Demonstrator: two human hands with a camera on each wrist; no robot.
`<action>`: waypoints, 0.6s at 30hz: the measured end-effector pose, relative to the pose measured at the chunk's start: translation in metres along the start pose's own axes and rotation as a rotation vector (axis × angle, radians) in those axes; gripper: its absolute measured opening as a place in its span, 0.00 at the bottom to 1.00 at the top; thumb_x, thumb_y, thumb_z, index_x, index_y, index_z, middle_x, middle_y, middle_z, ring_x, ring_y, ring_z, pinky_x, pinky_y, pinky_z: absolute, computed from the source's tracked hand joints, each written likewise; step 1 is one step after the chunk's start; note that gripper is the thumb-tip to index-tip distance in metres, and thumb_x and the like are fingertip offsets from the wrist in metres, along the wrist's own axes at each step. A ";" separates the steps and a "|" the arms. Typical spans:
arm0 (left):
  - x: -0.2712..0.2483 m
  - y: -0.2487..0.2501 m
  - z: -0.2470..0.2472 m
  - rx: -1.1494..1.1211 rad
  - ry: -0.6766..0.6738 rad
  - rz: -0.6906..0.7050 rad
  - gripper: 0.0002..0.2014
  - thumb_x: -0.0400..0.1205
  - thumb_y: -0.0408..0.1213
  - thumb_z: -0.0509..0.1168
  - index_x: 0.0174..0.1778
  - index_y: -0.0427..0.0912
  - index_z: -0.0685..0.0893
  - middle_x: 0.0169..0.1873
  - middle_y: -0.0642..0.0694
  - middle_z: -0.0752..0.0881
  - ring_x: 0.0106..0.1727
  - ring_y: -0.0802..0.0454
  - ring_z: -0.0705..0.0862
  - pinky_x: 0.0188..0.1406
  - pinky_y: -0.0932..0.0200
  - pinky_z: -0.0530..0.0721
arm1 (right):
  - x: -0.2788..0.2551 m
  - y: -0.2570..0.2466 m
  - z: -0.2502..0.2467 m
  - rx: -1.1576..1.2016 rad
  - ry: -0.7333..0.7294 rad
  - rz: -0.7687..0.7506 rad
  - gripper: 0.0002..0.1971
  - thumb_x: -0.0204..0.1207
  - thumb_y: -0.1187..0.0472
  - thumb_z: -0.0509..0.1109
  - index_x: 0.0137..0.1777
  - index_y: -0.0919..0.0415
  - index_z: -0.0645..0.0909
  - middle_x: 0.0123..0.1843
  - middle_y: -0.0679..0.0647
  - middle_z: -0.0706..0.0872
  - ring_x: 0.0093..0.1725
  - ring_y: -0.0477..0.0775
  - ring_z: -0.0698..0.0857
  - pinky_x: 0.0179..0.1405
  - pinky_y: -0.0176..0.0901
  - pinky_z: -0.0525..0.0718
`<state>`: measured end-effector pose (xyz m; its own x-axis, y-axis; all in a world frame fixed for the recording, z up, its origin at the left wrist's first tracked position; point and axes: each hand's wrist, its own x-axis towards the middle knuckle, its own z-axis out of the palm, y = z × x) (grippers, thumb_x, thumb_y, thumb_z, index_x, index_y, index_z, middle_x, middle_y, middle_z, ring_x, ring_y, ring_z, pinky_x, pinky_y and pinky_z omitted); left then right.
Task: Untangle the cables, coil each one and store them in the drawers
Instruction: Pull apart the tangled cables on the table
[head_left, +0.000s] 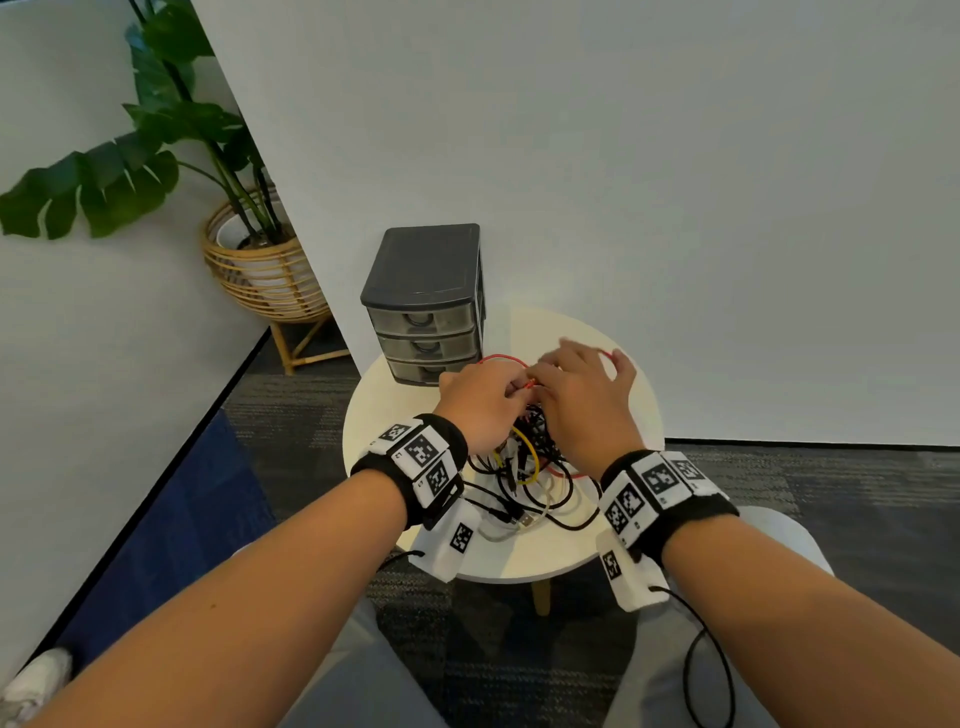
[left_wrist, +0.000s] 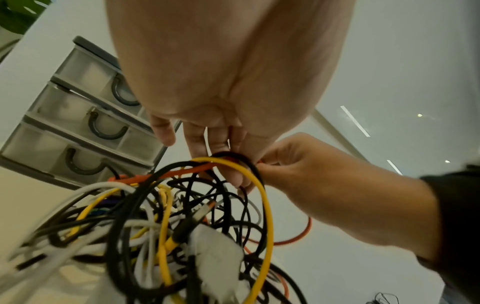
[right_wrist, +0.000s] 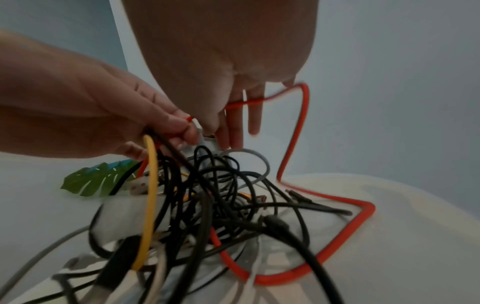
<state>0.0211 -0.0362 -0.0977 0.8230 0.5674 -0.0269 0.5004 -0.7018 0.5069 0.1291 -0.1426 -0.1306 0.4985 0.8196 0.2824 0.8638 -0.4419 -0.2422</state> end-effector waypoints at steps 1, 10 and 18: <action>-0.001 0.001 0.000 0.015 -0.023 -0.002 0.14 0.90 0.48 0.60 0.47 0.47 0.87 0.36 0.52 0.84 0.46 0.51 0.81 0.56 0.47 0.67 | 0.001 -0.001 -0.001 -0.064 -0.037 0.001 0.12 0.83 0.61 0.65 0.61 0.47 0.84 0.63 0.48 0.84 0.77 0.56 0.75 0.80 0.71 0.50; -0.006 -0.002 0.002 0.020 -0.088 0.067 0.16 0.92 0.41 0.54 0.48 0.48 0.87 0.40 0.56 0.82 0.50 0.51 0.80 0.57 0.47 0.73 | 0.017 0.006 -0.018 0.107 -0.099 0.322 0.22 0.86 0.59 0.58 0.80 0.48 0.69 0.75 0.52 0.78 0.78 0.60 0.72 0.82 0.74 0.52; -0.006 -0.014 -0.001 -0.103 -0.059 0.131 0.14 0.92 0.38 0.56 0.48 0.43 0.87 0.46 0.48 0.88 0.49 0.50 0.83 0.51 0.51 0.78 | 0.011 0.007 -0.034 -0.184 -0.236 0.025 0.20 0.80 0.70 0.59 0.69 0.55 0.75 0.55 0.51 0.86 0.63 0.59 0.84 0.84 0.66 0.56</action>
<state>0.0085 -0.0295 -0.1033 0.8953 0.4455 -0.0040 0.3602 -0.7185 0.5950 0.1432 -0.1493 -0.0976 0.5072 0.8604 0.0500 0.8612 -0.5037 -0.0680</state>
